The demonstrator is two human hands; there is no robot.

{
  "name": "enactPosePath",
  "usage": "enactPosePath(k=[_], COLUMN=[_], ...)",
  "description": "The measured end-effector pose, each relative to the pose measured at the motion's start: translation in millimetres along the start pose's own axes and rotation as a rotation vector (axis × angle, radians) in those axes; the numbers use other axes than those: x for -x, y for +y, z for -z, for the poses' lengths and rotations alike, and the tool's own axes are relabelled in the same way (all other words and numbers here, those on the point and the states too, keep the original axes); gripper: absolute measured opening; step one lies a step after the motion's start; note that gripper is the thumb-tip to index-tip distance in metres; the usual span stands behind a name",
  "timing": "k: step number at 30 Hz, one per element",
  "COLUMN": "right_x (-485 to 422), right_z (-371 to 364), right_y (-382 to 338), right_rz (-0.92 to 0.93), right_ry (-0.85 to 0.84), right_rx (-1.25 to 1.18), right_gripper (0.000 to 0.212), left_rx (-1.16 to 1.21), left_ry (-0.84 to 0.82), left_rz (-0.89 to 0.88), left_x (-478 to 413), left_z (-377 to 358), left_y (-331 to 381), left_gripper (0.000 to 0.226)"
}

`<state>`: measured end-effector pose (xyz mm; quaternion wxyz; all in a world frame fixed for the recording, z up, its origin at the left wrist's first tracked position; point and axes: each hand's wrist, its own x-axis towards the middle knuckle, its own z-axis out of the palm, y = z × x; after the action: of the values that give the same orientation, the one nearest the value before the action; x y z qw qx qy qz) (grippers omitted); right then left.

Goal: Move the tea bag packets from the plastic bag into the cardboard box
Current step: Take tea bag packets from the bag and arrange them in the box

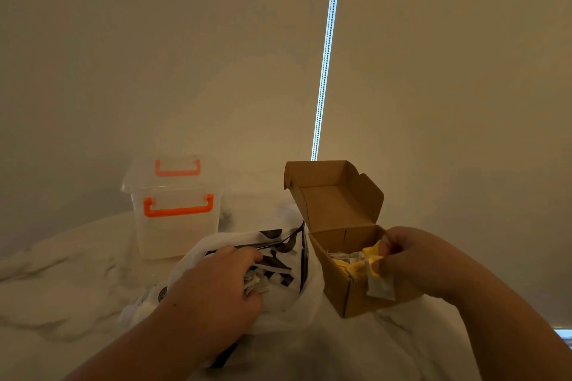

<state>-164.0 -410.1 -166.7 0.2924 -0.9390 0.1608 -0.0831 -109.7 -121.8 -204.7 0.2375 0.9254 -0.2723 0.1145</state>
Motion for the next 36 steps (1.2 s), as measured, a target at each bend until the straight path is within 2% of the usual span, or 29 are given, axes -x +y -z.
enactPosePath(k=[3,5,8,11,13,14,16,17,19,21,23,26,28,31,36], right_x=[-3,-11,-21,-22,-19,-14,6,19,47,56,51,39,38,40,46], right_z=[-7,-16,-30,-28,-25,-26,-32,-36,-49,-69,-93,-114,-117,-115,-113], right_y=[-5,-5,5,2,-6,-14,-32,-45,-75,-95,-101,-92,-87,-91,-101], right_rz=[0.079,0.073,-0.043,-0.146,-0.103,-0.032,0.245,0.403,0.605,0.674,0.687,0.531,0.487,0.487,0.476], right_ry=[0.165,0.27,0.264,0.264,0.334,0.397,0.482,0.455,0.243,-0.017,-0.199,-0.215,-0.205,-0.248,-0.275], right_rx=[-0.178,-0.195,0.083,0.373,0.367,0.306,0.085,-0.012,-0.028,0.121,0.331,0.421,0.509,0.618,0.646], right_gripper=[0.013,0.014,0.022,0.028,0.035,0.034,0.02,0.016,0.023,0.022,0.026,0.03,0.041,0.05,0.045], left_rx=[-0.008,-0.013,-0.063,-0.123,-0.161,-0.175,-0.175,-0.173,-0.188,-0.187,-0.162,-0.24,-0.314,-0.366,-0.514], left_ry=[-0.011,-0.021,-0.036,-0.059,-0.069,-0.07,-0.069,-0.066,-0.036,-0.014,0.03,0.133,0.143,0.096,0.076], left_rz=[0.004,0.012,0.043,0.081,0.081,0.075,0.074,0.073,0.066,0.065,0.048,0.025,0.058,0.132,0.222], left_x=[-1,-1,-3,-3,-4,-4,-6,-6,-9,-11,-14,-15,-15,-17,-20], left_z=[-1,-1,0,1,1,0,-1,0,2,2,1,1,-1,-6,-6], left_y=[-2,-3,-3,-3,-5,-6,-9,-9,-10,-12,-17,-21,-21,-21,-24], left_gripper=[0.049,0.046,0.033,0.034,0.046,0.061,0.096,0.106,0.115,0.115,0.1,0.059,0.037,0.034,0.035])
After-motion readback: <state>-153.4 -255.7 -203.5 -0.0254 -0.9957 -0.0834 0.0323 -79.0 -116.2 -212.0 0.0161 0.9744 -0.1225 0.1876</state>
